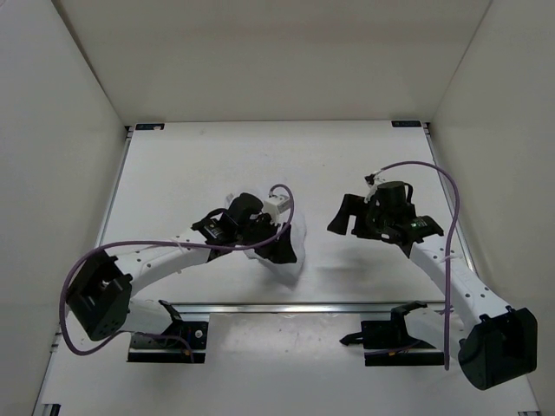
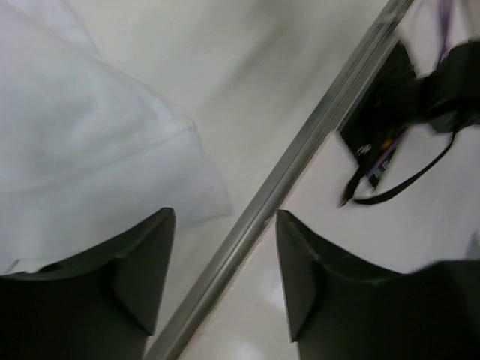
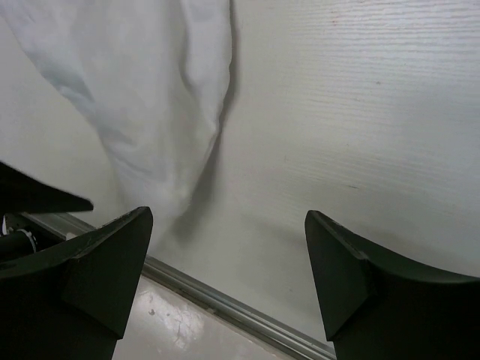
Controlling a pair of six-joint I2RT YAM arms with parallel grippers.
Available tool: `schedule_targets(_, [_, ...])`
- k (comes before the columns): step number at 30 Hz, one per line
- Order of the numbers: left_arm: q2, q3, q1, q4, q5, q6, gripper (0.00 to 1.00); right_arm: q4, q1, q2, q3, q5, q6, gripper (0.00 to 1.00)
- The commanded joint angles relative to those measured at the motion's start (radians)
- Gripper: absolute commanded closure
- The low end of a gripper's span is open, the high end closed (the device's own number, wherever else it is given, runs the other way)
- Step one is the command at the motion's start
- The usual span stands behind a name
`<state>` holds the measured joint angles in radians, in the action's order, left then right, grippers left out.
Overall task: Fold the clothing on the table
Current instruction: Flatten the skirt out
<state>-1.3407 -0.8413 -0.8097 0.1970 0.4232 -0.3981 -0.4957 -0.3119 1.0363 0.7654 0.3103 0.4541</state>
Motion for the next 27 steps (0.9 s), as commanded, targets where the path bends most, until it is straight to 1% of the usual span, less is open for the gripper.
schedule_targets(1, [0.059,0.037,0.033,0.028,0.01,0.036,0.25,0.06,-0.004,-0.008,0.002,0.004,0.023,0.2])
schedule_targets(2, [0.087,0.062,0.059,0.019,-0.015,0.031,0.13,0.065,-0.001,-0.002,0.003,-0.002,0.029,0.2])
schedule_targets(3, [0.131,0.071,0.113,0.006,-0.044,0.018,0.07,0.072,-0.007,-0.001,-0.001,0.004,0.029,0.2])
schedule_targets(4, [0.177,0.094,0.171,-0.008,-0.073,0.002,0.05,0.075,-0.019,0.008,0.0,0.009,0.041,0.2])
schedule_targets(5, [0.227,0.128,0.205,-0.016,-0.077,-0.022,0.06,0.097,-0.036,0.017,-0.008,0.019,0.049,0.21])
schedule_targets(6, [0.247,0.143,0.275,-0.025,-0.08,-0.028,0.06,0.101,-0.042,0.027,-0.006,0.024,0.054,0.21])
schedule_targets(7, [0.286,0.168,0.323,-0.027,-0.086,-0.037,0.07,0.114,-0.064,0.047,-0.003,0.012,0.063,0.2])
schedule_targets(8, [0.296,0.177,0.343,-0.007,-0.104,-0.032,0.07,0.124,-0.091,0.066,-0.002,0.009,0.066,0.21])
schedule_targets(10, [0.293,0.166,0.351,0.027,-0.181,0.005,0.07,0.138,-0.137,0.111,0.0,-0.01,0.084,0.21])
schedule_targets(12, [0.284,0.16,0.34,0.035,-0.208,0.005,0.07,0.143,-0.177,0.162,0.0,-0.004,0.101,0.21])
schedule_targets(14, [0.272,0.172,0.359,0.033,-0.245,-0.033,0.08,0.155,-0.226,0.226,-0.005,0.006,0.118,0.23])
schedule_targets(16, [0.278,0.205,0.423,0.03,-0.245,-0.08,0.09,0.166,-0.278,0.267,0.008,0.0,0.121,0.24])
schedule_targets(17, [0.279,0.212,0.426,0.033,-0.248,-0.081,0.09,0.161,-0.305,0.293,0.012,-0.008,0.132,0.24])
schedule_targets(18, [0.282,0.212,0.435,0.038,-0.254,-0.088,0.09,0.155,-0.311,0.306,0.015,-0.008,0.146,0.26])
schedule_targets(20, [0.273,0.2,0.422,0.061,-0.296,-0.056,0.07,0.167,-0.339,0.33,0.008,-0.005,0.164,0.28])
schedule_targets(22, [0.268,0.18,0.422,0.073,-0.302,-0.054,0.07,0.167,-0.354,0.344,0.003,-0.016,0.187,0.3])
schedule_targets(25, [0.262,0.177,0.441,0.068,-0.317,-0.07,0.06,0.204,-0.374,0.355,-0.021,-0.005,0.227,0.31])
schedule_targets(27, [0.259,0.157,0.449,0.071,-0.328,-0.084,0.06,0.224,-0.386,0.37,-0.035,-0.004,0.25,0.36])
